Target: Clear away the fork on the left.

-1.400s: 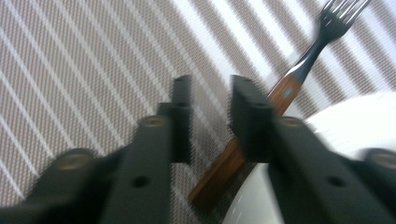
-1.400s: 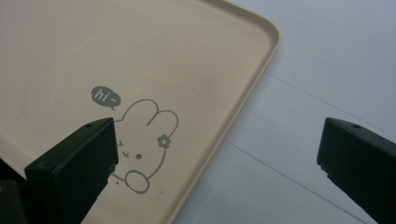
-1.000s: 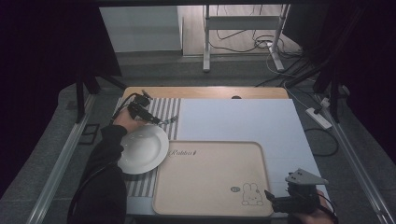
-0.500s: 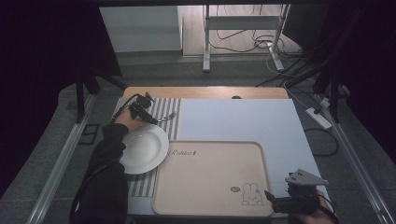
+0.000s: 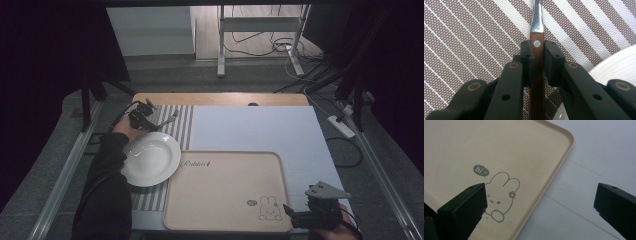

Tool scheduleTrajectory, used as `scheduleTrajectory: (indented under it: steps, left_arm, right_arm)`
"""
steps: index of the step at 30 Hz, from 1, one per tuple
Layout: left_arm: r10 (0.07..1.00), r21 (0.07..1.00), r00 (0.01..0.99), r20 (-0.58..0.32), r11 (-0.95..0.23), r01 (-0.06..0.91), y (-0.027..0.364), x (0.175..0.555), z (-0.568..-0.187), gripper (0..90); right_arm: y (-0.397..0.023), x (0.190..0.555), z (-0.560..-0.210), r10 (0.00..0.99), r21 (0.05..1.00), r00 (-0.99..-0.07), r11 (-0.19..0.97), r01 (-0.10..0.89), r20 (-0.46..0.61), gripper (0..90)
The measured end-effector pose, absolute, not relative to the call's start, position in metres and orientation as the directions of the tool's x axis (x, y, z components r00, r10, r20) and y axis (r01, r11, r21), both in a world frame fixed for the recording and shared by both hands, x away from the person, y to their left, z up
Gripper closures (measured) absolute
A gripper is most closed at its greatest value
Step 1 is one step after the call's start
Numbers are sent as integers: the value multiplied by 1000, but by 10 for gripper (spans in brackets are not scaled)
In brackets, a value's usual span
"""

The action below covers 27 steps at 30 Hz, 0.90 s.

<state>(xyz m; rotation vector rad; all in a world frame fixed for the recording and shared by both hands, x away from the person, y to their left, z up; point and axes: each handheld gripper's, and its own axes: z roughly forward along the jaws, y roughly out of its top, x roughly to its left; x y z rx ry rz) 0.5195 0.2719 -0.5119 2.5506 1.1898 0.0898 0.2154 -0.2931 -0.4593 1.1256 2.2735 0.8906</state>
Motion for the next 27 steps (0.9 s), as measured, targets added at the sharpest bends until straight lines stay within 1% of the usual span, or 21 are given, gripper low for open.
scheduleTrajectory:
  steps: [6,7,12,19,22,27]
  left_arm:
    - [769,329,637,-50,-589,738,282,518,-504,779]
    - [772,331,633,-60,-583,742,285,518,-502,779]
    - [782,334,621,-48,-573,748,297,513,-489,779]
    - [785,367,607,-121,-533,762,308,499,-476,778]
    - [781,396,609,-138,-520,757,310,491,-474,778]
    - [768,409,625,-143,-529,743,308,478,-474,778]
  right_arm:
    - [-293,216,-459,816,713,-568,460,528,-106,0]
    - [-293,216,-459,816,714,-567,460,528,-107,0]
    - [-293,215,-459,818,714,-565,461,527,-111,0]
    - [-292,215,-459,817,713,-564,464,526,-116,0]
    - [-292,215,-459,817,713,-564,464,526,-116,0]
    - [-292,215,-459,815,713,-567,467,523,-118,0]
